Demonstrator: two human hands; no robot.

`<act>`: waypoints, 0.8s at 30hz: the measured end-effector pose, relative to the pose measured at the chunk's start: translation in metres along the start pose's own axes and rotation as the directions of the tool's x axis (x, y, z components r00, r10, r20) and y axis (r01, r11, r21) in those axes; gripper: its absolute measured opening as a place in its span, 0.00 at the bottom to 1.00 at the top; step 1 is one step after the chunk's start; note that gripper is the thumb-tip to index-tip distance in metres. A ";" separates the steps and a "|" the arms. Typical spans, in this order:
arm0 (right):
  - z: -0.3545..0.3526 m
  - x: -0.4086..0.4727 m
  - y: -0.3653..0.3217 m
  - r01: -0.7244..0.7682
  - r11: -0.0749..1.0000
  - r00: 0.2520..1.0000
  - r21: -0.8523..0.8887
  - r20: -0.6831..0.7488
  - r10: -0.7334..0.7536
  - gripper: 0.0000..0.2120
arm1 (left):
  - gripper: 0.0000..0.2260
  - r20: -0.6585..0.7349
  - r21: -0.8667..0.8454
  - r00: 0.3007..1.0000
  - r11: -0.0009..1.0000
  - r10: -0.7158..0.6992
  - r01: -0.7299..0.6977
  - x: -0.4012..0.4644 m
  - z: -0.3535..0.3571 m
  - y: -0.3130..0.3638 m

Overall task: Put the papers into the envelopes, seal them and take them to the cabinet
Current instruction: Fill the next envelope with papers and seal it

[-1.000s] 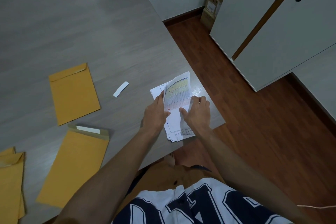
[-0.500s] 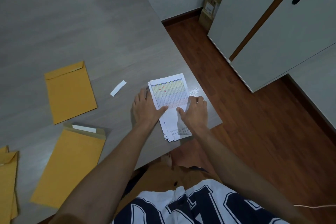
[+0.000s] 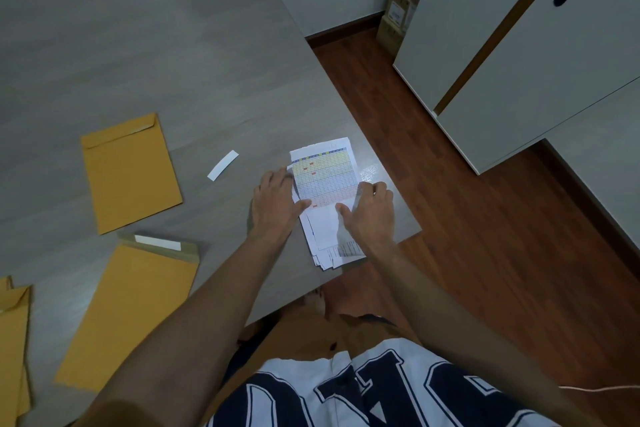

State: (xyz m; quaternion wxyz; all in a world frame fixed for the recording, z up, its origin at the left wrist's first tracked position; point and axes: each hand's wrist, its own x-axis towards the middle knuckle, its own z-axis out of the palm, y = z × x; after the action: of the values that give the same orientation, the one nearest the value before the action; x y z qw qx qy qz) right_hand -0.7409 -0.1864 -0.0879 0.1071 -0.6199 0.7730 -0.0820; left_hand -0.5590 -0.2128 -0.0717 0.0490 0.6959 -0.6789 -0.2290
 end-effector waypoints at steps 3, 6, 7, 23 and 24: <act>-0.001 -0.001 0.001 0.000 1.000 1.000 -0.007 0.003 0.000 0.28 | 0.30 0.000 -0.028 1.000 1.000 -0.009 0.009 -0.005 -0.001 0.005; -0.003 -0.001 0.000 -0.008 1.000 1.000 -0.004 0.014 0.008 0.28 | 0.26 -0.026 -0.071 1.000 0.997 0.004 -0.006 -0.011 0.000 0.010; -0.003 -0.001 0.000 -0.006 1.000 1.000 -0.003 0.014 0.006 0.29 | 0.24 -0.047 -0.103 0.999 0.995 0.004 -0.009 -0.014 0.000 0.012; -0.001 -0.001 0.001 0.000 1.000 1.000 -0.005 -0.006 0.000 0.28 | 0.31 0.002 -0.085 0.996 0.992 -0.090 0.090 -0.004 0.024 0.005; -0.001 -0.001 0.000 -0.007 1.000 1.000 0.001 -0.004 0.007 0.28 | 0.28 -0.029 -0.100 0.997 0.993 -0.066 0.062 -0.006 0.025 0.006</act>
State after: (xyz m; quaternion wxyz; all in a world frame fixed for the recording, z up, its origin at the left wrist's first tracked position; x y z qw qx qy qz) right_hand -0.7412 -0.1857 -0.0869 0.1060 -0.6172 0.7752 -0.0834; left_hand -0.5742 -0.2018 -0.0904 0.0872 0.7176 -0.6432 -0.2526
